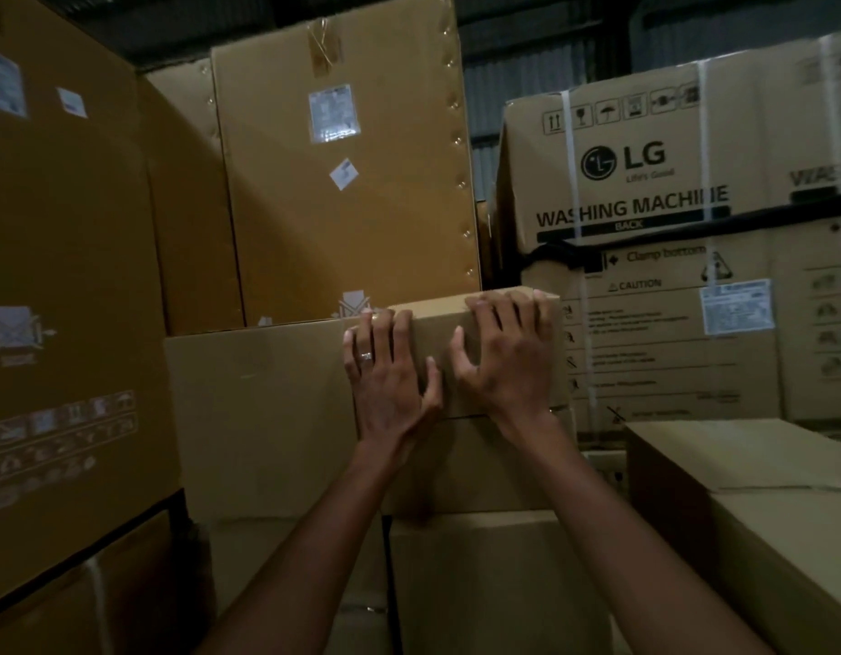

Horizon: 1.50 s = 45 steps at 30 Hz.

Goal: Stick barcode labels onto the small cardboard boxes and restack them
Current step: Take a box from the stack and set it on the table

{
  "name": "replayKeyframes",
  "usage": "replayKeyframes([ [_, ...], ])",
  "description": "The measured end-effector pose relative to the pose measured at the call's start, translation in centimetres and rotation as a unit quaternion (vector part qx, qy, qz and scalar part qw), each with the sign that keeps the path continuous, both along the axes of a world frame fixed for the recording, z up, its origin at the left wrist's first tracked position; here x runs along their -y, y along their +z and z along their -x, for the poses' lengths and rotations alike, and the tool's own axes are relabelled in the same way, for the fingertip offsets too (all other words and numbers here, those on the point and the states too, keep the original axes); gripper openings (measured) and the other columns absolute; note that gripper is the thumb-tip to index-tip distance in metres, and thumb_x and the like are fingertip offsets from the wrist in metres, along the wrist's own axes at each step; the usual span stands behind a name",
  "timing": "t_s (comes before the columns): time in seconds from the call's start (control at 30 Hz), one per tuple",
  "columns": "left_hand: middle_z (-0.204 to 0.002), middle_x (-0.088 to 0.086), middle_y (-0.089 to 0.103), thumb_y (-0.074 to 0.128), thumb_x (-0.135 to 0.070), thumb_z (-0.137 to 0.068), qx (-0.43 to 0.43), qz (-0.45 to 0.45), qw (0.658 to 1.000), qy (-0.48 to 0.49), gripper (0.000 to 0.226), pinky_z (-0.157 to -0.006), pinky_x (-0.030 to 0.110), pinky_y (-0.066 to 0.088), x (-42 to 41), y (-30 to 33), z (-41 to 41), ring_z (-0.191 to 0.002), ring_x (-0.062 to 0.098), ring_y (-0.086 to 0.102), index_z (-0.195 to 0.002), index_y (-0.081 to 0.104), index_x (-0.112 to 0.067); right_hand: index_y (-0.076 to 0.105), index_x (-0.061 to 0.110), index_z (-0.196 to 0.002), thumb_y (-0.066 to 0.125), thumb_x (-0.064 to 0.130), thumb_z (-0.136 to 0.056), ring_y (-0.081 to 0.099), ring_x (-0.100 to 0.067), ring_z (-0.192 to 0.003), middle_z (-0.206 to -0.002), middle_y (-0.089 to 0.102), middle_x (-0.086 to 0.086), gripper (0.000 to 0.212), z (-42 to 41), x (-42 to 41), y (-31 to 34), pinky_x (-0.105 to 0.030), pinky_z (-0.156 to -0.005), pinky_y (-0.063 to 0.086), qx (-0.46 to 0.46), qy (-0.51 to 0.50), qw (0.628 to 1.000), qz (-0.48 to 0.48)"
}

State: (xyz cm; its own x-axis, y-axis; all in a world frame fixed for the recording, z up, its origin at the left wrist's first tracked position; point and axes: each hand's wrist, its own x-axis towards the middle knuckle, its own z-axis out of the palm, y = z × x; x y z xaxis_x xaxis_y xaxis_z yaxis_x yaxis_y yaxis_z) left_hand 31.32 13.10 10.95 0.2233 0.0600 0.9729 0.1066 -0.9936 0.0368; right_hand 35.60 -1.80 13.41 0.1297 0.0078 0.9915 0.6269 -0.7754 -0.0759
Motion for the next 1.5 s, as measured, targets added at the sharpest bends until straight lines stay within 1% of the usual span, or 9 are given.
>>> replayKeyframes([
  [0.3,-0.154,0.013,0.037,0.056,-0.053,-0.080,-0.010,-0.015,1.000,0.009,0.082,-0.121,0.056,0.016,1.5,-2.5,6.5,-0.147,0.035,0.028,-0.150,0.037,-0.014,0.058,0.017,-0.138,0.056,0.045,-0.088,0.046,-0.030,-0.131,-0.140,0.057,-0.007,0.057,7.0,2.4,-2.6,-0.052,-0.117,0.025,-0.007,-0.032,0.999,0.034],
  [0.57,-0.126,0.007,0.054,0.053,-0.042,-0.076,0.065,0.023,0.996,-0.064,0.049,-0.108,0.057,0.029,5.2,-4.2,15.6,-0.129,0.031,0.047,-0.120,0.061,-0.022,0.039,0.012,-0.154,0.069,0.050,-0.081,0.024,-0.036,-0.151,-0.161,0.034,-0.014,0.088,15.2,4.9,-10.6,-0.062,-0.121,0.014,-0.041,-0.039,0.998,0.040],
  [0.73,-0.166,0.010,0.023,0.043,-0.049,-0.092,0.016,-0.025,0.993,-0.110,0.072,-0.121,0.053,0.020,6.6,2.0,17.4,-0.154,0.030,0.018,-0.158,0.031,-0.024,0.021,0.007,-0.160,0.082,0.045,-0.067,0.005,-0.039,-0.156,-0.168,0.010,-0.019,0.117,18.1,4.6,-15.0,-0.063,-0.122,0.006,-0.069,-0.081,0.992,0.063],
  [0.83,-0.171,0.010,0.003,0.035,-0.056,-0.093,-0.025,-0.070,0.996,-0.043,0.078,-0.124,0.056,0.009,6.2,5.0,16.7,-0.158,0.031,0.001,-0.163,0.016,-0.028,0.022,0.005,-0.159,0.064,0.036,-0.077,0.005,-0.039,-0.156,-0.168,0.009,-0.019,0.098,19.4,4.2,-16.8,-0.065,-0.121,0.002,-0.074,-0.079,0.991,0.072],
  [0.97,-0.171,0.012,0.001,0.032,-0.064,-0.093,-0.040,-0.084,0.996,-0.012,0.082,-0.125,0.054,0.003,5.2,5.2,16.1,-0.157,0.035,0.001,-0.164,0.013,-0.026,0.024,0.008,-0.160,0.039,0.030,-0.083,0.007,-0.039,-0.155,-0.169,0.009,-0.017,0.081,19.9,5.0,-19.8,-0.063,-0.121,0.007,-0.100,-0.052,0.990,0.080],
  [1.13,-0.171,0.012,0.002,0.031,-0.066,-0.094,-0.056,-0.068,0.996,0.000,0.082,-0.125,0.057,0.005,4.7,0.6,16.6,-0.157,0.034,0.004,-0.163,0.016,-0.026,0.017,0.017,-0.162,0.048,0.046,-0.081,0.005,-0.039,-0.156,-0.169,0.003,-0.020,0.092,19.5,6.8,-22.1,-0.062,-0.120,0.011,-0.143,-0.030,0.985,0.089],
  [1.3,-0.170,0.015,0.008,0.041,-0.065,-0.091,-0.042,-0.072,0.996,0.015,0.084,-0.124,0.059,0.007,6.2,-3.1,18.2,-0.157,0.036,0.009,-0.162,0.024,-0.024,0.006,0.021,-0.163,0.058,0.051,-0.085,-0.004,-0.032,-0.156,-0.169,-0.010,-0.013,0.099,19.2,6.5,-23.6,-0.069,-0.117,0.021,-0.232,0.023,0.972,-0.027],
  [1.4,-0.170,0.016,0.010,0.043,-0.064,-0.089,-0.028,-0.069,0.997,0.007,0.084,-0.123,0.060,0.009,7.5,-4.8,19.2,-0.156,0.038,0.010,-0.161,0.028,-0.023,-0.006,0.033,-0.162,0.057,0.054,-0.088,-0.013,-0.023,-0.156,-0.168,-0.021,-0.003,0.099,20.8,5.8,-24.0,-0.068,-0.120,0.015,-0.263,0.087,0.955,-0.107],
  [1.5,-0.169,0.017,0.012,0.048,-0.060,-0.088,-0.012,-0.070,0.997,0.003,0.084,-0.122,0.062,0.010,8.1,-7.1,20.5,-0.156,0.038,0.010,-0.160,0.028,-0.024,0.005,0.028,-0.162,0.061,0.044,-0.088,-0.005,-0.030,-0.157,-0.169,-0.012,-0.009,0.094,23.5,6.5,-21.8,-0.067,-0.120,0.014,-0.193,0.132,0.962,-0.138],
])
